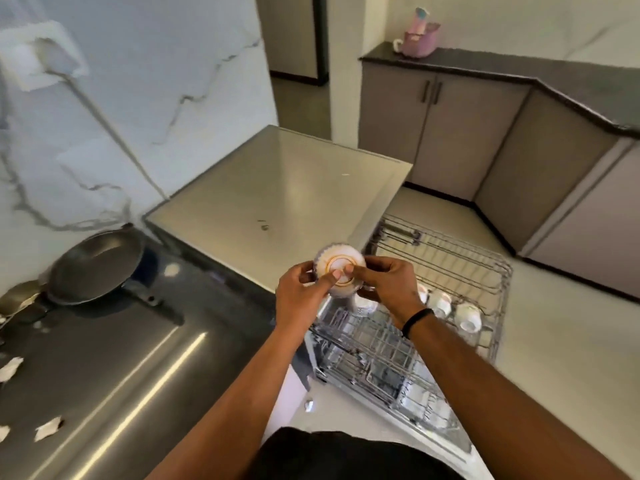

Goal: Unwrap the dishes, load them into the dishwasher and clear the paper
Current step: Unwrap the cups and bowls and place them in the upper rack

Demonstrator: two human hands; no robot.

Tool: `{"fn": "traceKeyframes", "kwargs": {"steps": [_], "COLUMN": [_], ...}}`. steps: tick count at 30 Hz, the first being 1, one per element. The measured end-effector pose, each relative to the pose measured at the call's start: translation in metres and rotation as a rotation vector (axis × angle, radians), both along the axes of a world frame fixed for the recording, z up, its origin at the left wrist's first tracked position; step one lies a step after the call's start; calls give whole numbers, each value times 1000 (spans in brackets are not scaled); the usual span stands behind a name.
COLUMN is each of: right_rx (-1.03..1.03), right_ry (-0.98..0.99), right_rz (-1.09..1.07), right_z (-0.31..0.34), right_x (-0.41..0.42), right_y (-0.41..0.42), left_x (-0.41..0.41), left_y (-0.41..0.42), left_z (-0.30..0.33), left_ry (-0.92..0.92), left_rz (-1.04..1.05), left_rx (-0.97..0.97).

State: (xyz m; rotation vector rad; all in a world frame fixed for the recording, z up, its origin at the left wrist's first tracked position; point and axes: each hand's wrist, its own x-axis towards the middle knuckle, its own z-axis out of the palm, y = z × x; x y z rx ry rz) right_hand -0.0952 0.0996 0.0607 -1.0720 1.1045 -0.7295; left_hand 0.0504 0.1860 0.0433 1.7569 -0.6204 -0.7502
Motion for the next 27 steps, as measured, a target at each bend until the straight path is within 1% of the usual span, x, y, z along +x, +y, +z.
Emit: {"fn": "traceKeyframes", "kwargs": {"steps": [7, 10, 12, 15, 18, 25, 27], "right_rx": [65, 100, 135, 199, 275, 444, 441], "right_ry": [64, 122, 152, 189, 231, 288, 340], "right_rz": [-155, -199, -213, -229, -251, -278, -267], "right_z": [-37, -52, -61, -78, -101, -165, -184], "right_x": [-50, -68, -77, -86, -90, -92, -92], "right_y": [-37, -61, -78, -102, -116, -128, -129], "left_x": [-42, -54, -60, -68, -74, -83, -83], "left_y": [-58, -87, -104, -129, -147, -164, -165], "left_z": [-24, -41, -51, -66, -89, -149, -164], "left_ry": [49, 97, 169, 298, 379, 451, 475], "left_rz": [-205, -290, -324, -351, -362, -343, -327], "left_rx": [83, 114, 138, 184, 234, 396, 432]}}
